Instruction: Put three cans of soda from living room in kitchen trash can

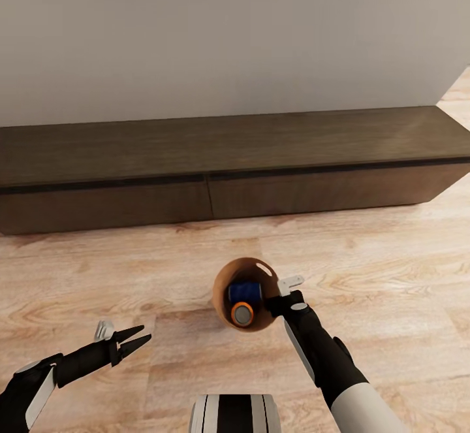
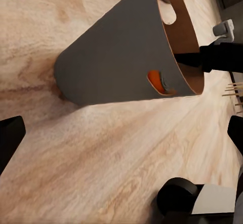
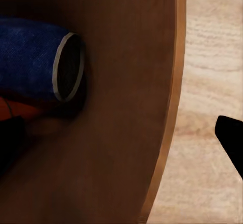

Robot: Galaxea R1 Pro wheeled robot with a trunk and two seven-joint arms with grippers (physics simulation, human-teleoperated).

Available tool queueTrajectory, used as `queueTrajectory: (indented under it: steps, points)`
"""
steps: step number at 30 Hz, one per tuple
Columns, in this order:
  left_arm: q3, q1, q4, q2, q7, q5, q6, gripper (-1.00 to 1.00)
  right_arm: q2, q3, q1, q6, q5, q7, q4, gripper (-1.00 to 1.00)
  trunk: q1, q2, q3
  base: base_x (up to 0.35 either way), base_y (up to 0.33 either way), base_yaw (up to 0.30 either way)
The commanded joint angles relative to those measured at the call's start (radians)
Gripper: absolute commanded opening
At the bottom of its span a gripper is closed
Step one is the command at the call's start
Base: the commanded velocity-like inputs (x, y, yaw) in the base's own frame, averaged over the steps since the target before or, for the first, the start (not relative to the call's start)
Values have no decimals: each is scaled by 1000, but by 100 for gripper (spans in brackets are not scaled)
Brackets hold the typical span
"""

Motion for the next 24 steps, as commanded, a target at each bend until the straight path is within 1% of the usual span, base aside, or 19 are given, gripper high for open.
queueTrajectory:
  steps: [1,24]
  points:
    - [0,0,0,0,0,0,0,100,0,0,1,0,-5,0,50,100,0,0,0,0,0,0]
    - [0,0,0,0,0,0,0,100,0,0,1,0,-5,0,50,100,0,0,0,0,0,0]
